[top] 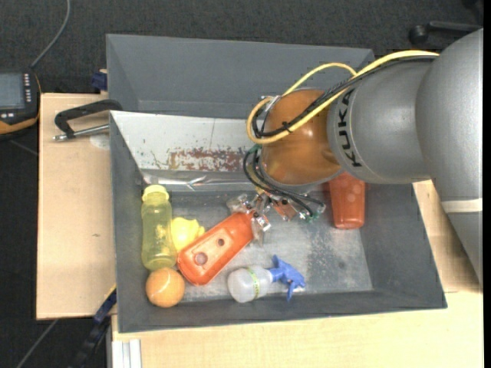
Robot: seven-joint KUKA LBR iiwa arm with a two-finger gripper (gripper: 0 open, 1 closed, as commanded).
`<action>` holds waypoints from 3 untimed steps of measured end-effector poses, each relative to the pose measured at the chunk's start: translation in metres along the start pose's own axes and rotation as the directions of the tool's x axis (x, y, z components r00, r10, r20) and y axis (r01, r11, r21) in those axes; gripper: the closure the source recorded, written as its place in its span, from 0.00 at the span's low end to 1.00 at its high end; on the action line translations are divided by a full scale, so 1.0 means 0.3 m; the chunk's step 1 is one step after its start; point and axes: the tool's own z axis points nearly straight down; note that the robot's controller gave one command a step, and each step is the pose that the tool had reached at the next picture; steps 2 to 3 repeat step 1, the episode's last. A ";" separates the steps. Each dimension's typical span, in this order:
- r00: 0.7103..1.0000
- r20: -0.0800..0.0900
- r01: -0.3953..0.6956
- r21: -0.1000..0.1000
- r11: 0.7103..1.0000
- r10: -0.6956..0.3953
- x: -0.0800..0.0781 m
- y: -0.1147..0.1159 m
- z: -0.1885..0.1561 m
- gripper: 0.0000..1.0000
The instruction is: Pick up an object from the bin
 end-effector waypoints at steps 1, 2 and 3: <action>0.999 0.002 0.032 -0.001 0.999 -0.032 -0.009 -0.020 -0.067 1.00; 0.999 0.002 0.032 -0.001 0.999 -0.032 -0.009 -0.020 -0.067 1.00; 0.999 0.002 0.032 -0.001 0.999 -0.032 -0.009 -0.020 -0.067 1.00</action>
Offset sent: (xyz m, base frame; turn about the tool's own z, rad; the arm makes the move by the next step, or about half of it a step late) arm 0.0106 -0.0035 0.0164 -0.0423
